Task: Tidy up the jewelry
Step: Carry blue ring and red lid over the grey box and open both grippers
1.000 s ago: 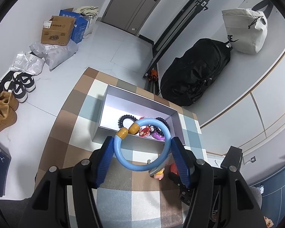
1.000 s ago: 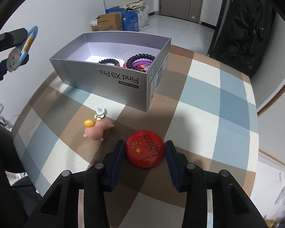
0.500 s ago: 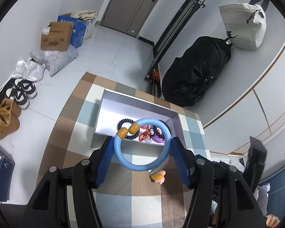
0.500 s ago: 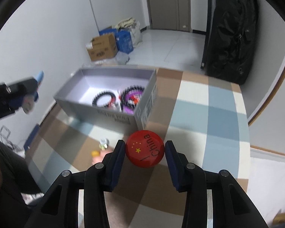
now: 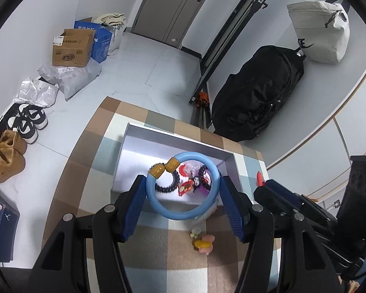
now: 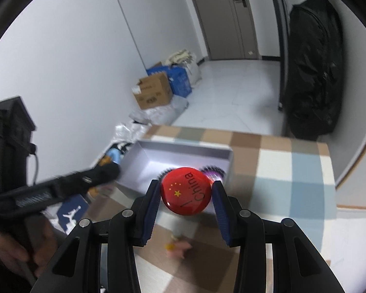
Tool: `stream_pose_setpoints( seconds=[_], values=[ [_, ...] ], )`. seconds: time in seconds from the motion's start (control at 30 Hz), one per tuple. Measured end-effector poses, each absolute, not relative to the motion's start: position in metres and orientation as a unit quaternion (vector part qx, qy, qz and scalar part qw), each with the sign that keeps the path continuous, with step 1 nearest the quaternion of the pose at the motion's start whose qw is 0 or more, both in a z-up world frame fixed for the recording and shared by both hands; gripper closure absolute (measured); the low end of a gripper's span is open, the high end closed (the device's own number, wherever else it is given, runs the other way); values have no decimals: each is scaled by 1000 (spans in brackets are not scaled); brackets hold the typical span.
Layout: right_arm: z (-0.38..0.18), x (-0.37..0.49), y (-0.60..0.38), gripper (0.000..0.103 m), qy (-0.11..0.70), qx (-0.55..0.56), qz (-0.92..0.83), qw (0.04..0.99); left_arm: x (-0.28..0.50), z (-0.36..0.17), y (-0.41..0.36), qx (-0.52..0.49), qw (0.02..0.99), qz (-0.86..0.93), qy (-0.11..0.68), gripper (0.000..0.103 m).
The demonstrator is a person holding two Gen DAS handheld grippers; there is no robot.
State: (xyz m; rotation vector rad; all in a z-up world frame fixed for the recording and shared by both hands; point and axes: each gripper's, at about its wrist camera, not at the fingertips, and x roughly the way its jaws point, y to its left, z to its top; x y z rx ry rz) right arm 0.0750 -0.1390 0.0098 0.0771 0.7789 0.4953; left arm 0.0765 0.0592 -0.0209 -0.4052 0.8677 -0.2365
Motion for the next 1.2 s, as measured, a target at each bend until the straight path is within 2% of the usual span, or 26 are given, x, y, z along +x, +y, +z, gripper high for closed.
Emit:
stream_pose_setpoints(
  seconds=[0.53, 1.2],
  values=[
    [4, 118, -121, 61, 383, 43, 263, 884, 113, -35, 62, -226, 864, -87, 441, 47],
    [-15, 143, -127, 61, 417, 64, 250, 872, 130, -48, 55, -211, 853, -81, 470, 47]
  ],
)
